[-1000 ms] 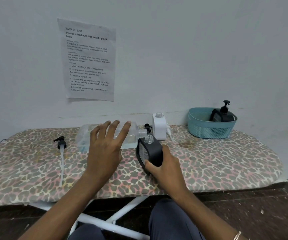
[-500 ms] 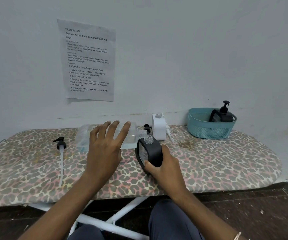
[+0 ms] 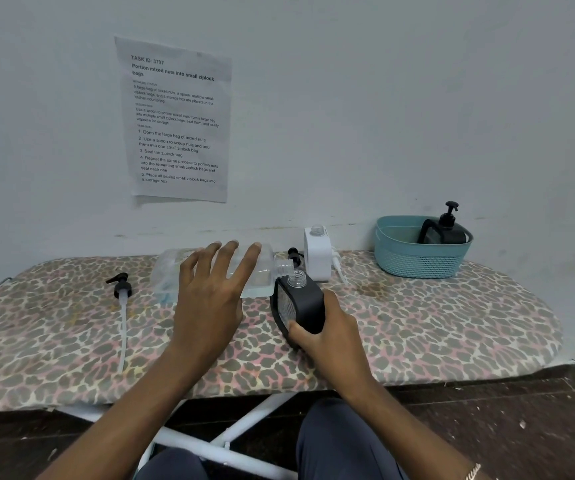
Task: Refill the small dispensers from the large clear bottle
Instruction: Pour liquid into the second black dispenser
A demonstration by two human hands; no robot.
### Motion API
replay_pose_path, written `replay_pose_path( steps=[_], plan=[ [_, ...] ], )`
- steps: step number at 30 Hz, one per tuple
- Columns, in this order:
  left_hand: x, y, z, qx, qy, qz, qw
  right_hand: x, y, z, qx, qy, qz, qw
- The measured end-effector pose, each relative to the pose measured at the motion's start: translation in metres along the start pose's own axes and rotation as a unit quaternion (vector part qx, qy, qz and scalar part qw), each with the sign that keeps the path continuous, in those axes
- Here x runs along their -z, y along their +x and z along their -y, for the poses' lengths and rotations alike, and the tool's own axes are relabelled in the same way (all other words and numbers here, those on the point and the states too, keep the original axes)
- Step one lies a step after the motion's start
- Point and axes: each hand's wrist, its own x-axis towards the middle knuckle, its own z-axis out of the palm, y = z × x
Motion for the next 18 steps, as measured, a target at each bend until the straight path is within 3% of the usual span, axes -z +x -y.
replay_pose_path(
  steps=[18],
  plan=[
    [0.0012, 0.0013, -0.0022, 0.008, -0.005, -0.002, 1.0, -0.0005, 0.001, -0.0026, 0.0, 0.002, -0.001, 1.0]
  ],
)
